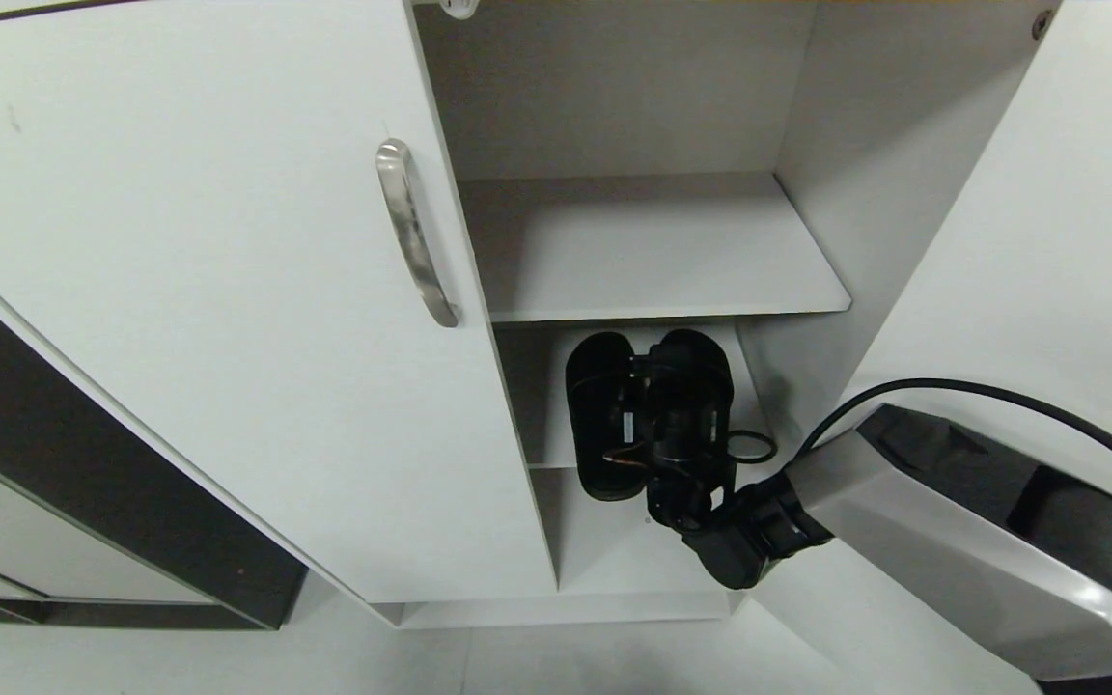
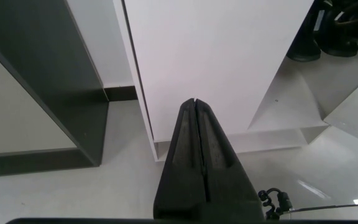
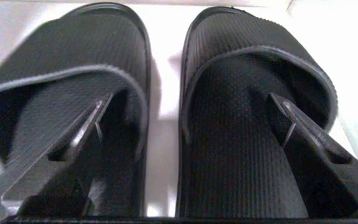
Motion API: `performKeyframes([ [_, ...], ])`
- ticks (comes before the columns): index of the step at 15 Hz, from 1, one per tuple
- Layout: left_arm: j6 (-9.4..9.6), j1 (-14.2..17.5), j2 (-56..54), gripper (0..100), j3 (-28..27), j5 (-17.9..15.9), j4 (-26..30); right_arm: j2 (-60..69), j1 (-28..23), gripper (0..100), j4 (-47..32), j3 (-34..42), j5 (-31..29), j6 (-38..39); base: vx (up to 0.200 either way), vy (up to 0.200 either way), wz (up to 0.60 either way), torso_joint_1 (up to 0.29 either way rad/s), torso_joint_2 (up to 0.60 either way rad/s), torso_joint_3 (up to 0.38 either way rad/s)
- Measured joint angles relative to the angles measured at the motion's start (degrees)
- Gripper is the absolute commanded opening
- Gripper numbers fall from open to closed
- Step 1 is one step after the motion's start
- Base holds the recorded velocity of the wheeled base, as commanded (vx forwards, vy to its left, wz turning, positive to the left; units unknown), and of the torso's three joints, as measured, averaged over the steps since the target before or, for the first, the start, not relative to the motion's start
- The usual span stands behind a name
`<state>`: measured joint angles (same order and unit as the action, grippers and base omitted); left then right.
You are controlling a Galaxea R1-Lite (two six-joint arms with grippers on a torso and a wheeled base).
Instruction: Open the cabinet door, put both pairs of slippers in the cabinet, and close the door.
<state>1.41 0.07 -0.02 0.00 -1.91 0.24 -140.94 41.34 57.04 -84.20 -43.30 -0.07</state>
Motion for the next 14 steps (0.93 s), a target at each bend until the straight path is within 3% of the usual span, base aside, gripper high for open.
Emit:
performKeyframes([
  [8,0.04,0.0,0.0,0,0.0,0.0,0.0,4.9,2.6,100,7.0,12.1,0.0,-0.2,0.000,0.000,0.00,0.000,0.00,0.000],
  [14,0.09,0.0,0.0,0,0.0,0.0,0.0,13.2,7.9,100,12.9,29.3,2.8,-1.0,0.000,0.000,0.00,0.000,0.00,0.000],
])
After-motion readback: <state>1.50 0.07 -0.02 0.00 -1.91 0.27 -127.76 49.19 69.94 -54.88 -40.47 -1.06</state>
